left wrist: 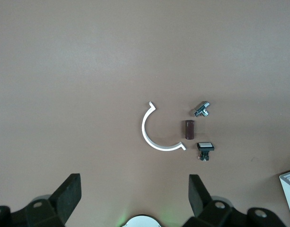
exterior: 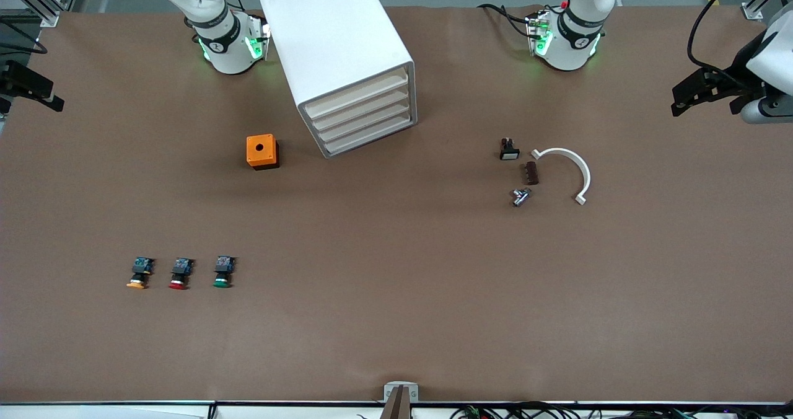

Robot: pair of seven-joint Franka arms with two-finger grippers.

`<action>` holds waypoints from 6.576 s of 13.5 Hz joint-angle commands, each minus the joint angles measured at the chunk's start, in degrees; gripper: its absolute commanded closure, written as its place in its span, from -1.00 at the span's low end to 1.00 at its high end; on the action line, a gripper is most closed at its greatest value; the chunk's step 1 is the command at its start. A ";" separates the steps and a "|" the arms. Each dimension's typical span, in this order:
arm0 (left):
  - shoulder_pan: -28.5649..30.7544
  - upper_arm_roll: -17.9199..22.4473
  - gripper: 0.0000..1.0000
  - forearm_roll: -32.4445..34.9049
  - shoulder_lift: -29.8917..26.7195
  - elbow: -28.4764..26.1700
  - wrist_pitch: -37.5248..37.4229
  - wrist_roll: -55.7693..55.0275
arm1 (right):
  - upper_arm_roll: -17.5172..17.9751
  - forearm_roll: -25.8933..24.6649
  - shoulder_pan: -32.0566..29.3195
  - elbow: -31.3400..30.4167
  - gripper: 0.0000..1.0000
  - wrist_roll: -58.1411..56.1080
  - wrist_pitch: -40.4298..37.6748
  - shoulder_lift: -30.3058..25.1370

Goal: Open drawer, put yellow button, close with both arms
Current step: 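Move the left gripper toward the white drawer cabinet, then hook the drawer handle with the left gripper while the right gripper reaches buttons, then pull the drawer open with the left gripper while the right gripper grasps yellow button, then carry the yellow button over the open drawer with the right gripper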

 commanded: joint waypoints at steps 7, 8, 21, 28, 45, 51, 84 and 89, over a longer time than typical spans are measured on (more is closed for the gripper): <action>-0.22 -0.26 -0.99 0.95 8.10 6.44 -0.67 0.39 | 0.07 -1.63 0.33 -0.92 -1.00 0.54 -0.06 -1.29; -0.66 -0.35 -0.99 1.04 8.81 6.36 -0.67 -0.05 | 0.07 -1.72 0.33 -0.92 -1.00 0.54 -0.06 -1.29; -11.90 -2.19 -1.00 -2.55 33.06 9.43 4.34 -63.54 | 0.16 -1.63 0.33 -0.92 -1.00 0.54 -0.15 -1.20; -19.03 -2.19 -1.00 -26.16 41.59 10.22 5.40 -94.25 | 0.07 -1.72 0.68 -0.48 -1.00 0.28 -0.15 -1.11; -34.41 -2.54 -0.24 -58.37 45.55 9.96 2.24 -135.75 | -0.37 -0.75 -7.83 -4.67 -1.00 -2.71 23.96 21.12; -36.26 -2.63 0.36 -60.04 47.05 9.96 0.56 -135.75 | -0.28 1.69 -8.55 -10.50 -1.00 -2.45 48.77 31.83; -20.71 19.07 -0.99 -42.21 46.44 18.49 4.96 -93.58 | -0.02 8.21 14.36 -8.56 1.00 49.35 22.37 13.33; -21.58 19.16 -0.99 -31.33 42.40 18.66 4.96 -82.25 | -0.02 7.34 33.52 -8.39 1.00 79.32 20.41 9.00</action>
